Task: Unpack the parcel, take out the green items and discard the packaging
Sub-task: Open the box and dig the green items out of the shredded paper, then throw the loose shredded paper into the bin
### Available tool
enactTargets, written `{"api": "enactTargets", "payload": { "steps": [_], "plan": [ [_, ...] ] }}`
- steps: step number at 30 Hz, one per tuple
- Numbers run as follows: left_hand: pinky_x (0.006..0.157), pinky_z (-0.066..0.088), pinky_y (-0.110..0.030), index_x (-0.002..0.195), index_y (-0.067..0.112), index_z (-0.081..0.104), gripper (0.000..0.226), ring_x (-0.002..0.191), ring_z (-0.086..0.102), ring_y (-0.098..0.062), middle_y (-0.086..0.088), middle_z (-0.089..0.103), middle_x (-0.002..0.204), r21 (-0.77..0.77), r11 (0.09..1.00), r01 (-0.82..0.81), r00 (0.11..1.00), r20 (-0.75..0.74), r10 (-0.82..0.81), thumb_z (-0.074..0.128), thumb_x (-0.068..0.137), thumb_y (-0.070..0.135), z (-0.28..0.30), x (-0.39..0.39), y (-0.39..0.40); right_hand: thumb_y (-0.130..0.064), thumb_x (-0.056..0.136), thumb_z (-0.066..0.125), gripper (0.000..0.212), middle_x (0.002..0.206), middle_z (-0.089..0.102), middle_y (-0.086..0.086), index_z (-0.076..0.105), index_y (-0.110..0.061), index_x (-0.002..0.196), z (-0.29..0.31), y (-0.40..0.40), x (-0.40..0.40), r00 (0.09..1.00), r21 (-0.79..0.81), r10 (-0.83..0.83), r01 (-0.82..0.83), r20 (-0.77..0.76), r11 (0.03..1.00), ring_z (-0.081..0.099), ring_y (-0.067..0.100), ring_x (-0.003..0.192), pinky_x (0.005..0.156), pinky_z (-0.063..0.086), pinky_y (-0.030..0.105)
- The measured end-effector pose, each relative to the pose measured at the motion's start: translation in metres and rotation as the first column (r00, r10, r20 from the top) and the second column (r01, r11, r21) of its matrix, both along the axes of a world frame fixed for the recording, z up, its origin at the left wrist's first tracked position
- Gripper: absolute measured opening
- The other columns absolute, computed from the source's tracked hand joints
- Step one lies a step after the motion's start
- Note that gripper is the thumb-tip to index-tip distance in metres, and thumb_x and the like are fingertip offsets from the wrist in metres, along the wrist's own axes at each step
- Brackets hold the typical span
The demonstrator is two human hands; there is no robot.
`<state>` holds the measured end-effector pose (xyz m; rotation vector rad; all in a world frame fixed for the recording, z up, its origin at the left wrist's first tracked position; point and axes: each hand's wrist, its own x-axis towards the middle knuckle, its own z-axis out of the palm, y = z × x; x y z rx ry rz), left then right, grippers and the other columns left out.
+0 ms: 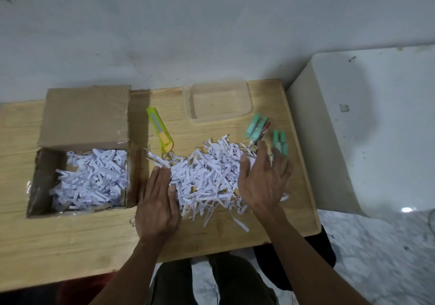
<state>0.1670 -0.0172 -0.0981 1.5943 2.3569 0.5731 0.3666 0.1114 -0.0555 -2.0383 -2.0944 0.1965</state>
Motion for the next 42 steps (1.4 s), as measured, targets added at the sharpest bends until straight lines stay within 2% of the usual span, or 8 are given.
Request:
{"api": "enactTargets", "payload": {
  "steps": [6, 10, 14, 21, 24, 27, 35, 42],
  "plan": [
    [0.118, 0.03, -0.047, 0.148, 0.006, 0.045, 0.058, 0.149, 0.034, -0.024, -0.011, 0.048, 0.153, 0.037, 0.999, -0.014, 0.99, 0.144, 0.008, 0.024, 0.106, 0.039, 0.007, 0.0, 0.001, -0.053, 0.099, 0.031, 0.055, 0.13, 0.061, 0.008, 0.047, -0.017, 0.137, 0.003, -0.037, 0.006, 0.967, -0.098, 0.248, -0.252, -0.051, 0.963, 0.046, 0.028, 0.128, 0.111, 0.025, 0.054],
    [0.111, 0.039, -0.042, 0.148, 0.009, 0.043, 0.055, 0.138, 0.045, -0.028, -0.013, 0.051, 0.148, 0.116, 0.989, -0.093, 0.961, 0.27, 0.059, 0.031, 0.105, 0.041, 0.025, 0.006, 0.007, -0.054, 0.096, 0.036, 0.052, 0.127, 0.06, 0.004, 0.051, -0.02, 0.132, 0.006, -0.036, 0.011, 0.961, -0.056, 0.23, -0.241, -0.154, 0.969, 0.048, 0.023, 0.121, 0.101, 0.037, 0.043],
    [0.115, 0.035, -0.052, 0.153, 0.014, 0.035, 0.057, 0.147, 0.033, -0.029, -0.014, 0.037, 0.157, 0.104, 0.993, -0.047, 0.979, 0.205, 0.025, 0.034, 0.104, 0.043, 0.033, 0.019, 0.018, -0.06, 0.096, 0.027, 0.064, 0.151, 0.041, 0.001, 0.037, -0.021, 0.145, 0.005, -0.016, 0.008, 0.956, -0.14, 0.268, -0.284, -0.12, 0.949, 0.04, 0.024, 0.131, 0.098, 0.04, 0.044],
    [0.123, 0.01, -0.057, 0.157, 0.046, 0.012, 0.065, 0.156, -0.001, -0.017, 0.006, 0.007, 0.169, -0.107, 0.986, 0.129, 0.989, 0.083, -0.12, 0.015, 0.097, 0.071, 0.023, 0.031, 0.017, -0.067, 0.094, 0.019, 0.072, 0.154, 0.037, -0.001, 0.018, -0.024, 0.153, 0.0, -0.021, 0.02, 0.929, -0.189, 0.363, -0.369, -0.069, 0.91, 0.035, 0.023, 0.132, 0.1, 0.036, 0.044],
    [0.123, 0.006, -0.059, 0.157, 0.046, 0.012, 0.068, 0.156, 0.0, -0.017, 0.008, 0.008, 0.169, -0.122, 0.98, 0.156, 0.988, 0.038, -0.152, 0.015, 0.095, 0.074, 0.016, 0.031, 0.013, -0.072, 0.091, 0.028, 0.079, 0.16, 0.025, 0.004, 0.007, -0.03, 0.155, -0.004, -0.043, 0.03, 0.897, -0.166, 0.418, -0.439, -0.147, 0.883, 0.024, 0.025, 0.144, 0.11, 0.028, 0.048],
    [0.121, 0.01, -0.062, 0.158, 0.043, 0.018, 0.066, 0.155, 0.013, -0.022, 0.004, 0.022, 0.166, -0.123, 0.985, 0.119, 0.992, -0.026, -0.123, 0.014, 0.098, 0.071, 0.011, 0.039, 0.015, -0.068, 0.09, 0.04, 0.076, 0.158, 0.03, 0.009, 0.022, -0.03, 0.154, -0.022, -0.056, 0.025, 0.892, -0.045, 0.428, -0.439, -0.146, 0.898, 0.032, 0.028, 0.14, 0.108, 0.03, 0.047],
    [0.08, 0.04, -0.047, 0.143, 0.024, 0.054, 0.051, 0.099, 0.053, -0.035, -0.01, 0.06, 0.114, 0.013, 0.993, 0.118, 0.93, -0.351, -0.106, 0.027, 0.107, 0.049, -0.012, 0.046, 0.02, -0.038, 0.1, 0.048, 0.046, 0.106, 0.067, 0.004, 0.051, -0.017, 0.141, -0.05, -0.054, 0.006, 0.872, 0.243, 0.487, -0.461, -0.056, 0.853, 0.059, 0.028, 0.088, 0.069, 0.045, 0.042],
    [0.059, 0.044, -0.038, 0.132, 0.014, 0.066, 0.047, 0.076, 0.062, -0.034, -0.013, 0.069, 0.09, 0.165, 0.983, 0.081, 0.972, -0.23, -0.042, 0.035, 0.109, 0.04, -0.003, 0.046, 0.025, -0.031, 0.104, 0.04, 0.041, 0.095, 0.068, 0.005, 0.058, -0.009, 0.133, -0.043, -0.053, 0.009, 0.85, 0.25, 0.459, -0.4, -0.258, 0.881, 0.063, 0.024, 0.079, 0.065, 0.049, 0.036]
  ]
}}
